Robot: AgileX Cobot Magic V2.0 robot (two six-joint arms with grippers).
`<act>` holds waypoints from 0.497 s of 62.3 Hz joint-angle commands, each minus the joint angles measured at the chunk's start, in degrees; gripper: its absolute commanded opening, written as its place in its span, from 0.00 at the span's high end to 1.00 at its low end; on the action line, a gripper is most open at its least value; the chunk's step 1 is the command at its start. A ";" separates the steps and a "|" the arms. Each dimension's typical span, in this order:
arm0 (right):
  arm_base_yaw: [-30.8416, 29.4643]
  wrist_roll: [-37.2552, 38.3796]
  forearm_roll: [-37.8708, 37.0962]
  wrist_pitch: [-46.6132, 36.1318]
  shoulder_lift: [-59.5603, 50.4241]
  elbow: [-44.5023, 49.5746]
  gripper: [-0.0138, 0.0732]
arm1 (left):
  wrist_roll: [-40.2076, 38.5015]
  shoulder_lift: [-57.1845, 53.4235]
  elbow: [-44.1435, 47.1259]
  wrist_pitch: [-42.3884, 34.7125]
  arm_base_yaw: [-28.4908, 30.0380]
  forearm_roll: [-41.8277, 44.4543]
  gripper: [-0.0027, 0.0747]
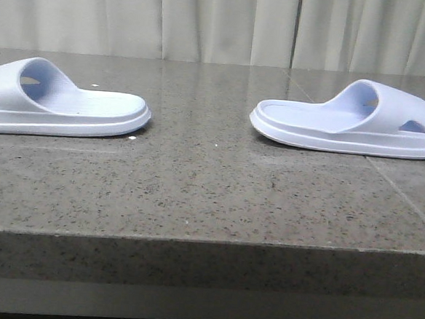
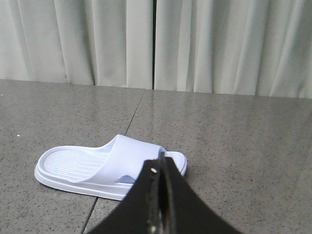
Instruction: Insert blue slippers together front up
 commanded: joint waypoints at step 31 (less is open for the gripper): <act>-0.01 0.02 -0.09 4.14 25.10 -13.76 0.92 | -0.01 23.64 -12.58 7.00 -0.30 -1.55 0.99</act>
